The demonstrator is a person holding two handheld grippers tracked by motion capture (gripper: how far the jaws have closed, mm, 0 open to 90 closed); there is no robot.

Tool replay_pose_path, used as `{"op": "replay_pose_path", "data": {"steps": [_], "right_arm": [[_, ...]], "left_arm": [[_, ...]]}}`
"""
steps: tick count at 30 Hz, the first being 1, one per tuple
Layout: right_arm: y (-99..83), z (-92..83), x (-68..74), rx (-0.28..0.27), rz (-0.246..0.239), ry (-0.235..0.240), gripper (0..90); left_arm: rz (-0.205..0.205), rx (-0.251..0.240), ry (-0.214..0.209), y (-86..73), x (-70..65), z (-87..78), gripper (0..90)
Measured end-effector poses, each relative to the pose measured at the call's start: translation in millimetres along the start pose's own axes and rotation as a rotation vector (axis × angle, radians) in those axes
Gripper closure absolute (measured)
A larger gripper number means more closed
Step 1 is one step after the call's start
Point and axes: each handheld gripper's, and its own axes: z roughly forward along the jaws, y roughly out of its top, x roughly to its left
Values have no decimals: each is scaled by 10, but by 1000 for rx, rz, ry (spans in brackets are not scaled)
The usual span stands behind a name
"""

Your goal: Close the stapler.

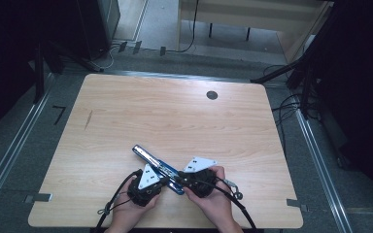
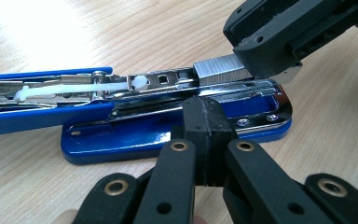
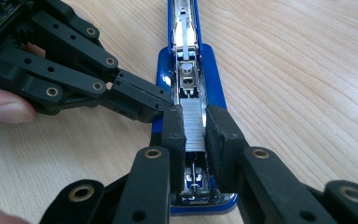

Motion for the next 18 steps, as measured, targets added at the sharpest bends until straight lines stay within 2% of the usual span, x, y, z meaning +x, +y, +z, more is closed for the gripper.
{"op": "replay_pose_path", "data": {"steps": [18], "right_arm": [[-6, 1, 12, 14, -18, -14, 772]], "left_arm": [[1, 1, 0, 0, 0, 0, 900]]}}
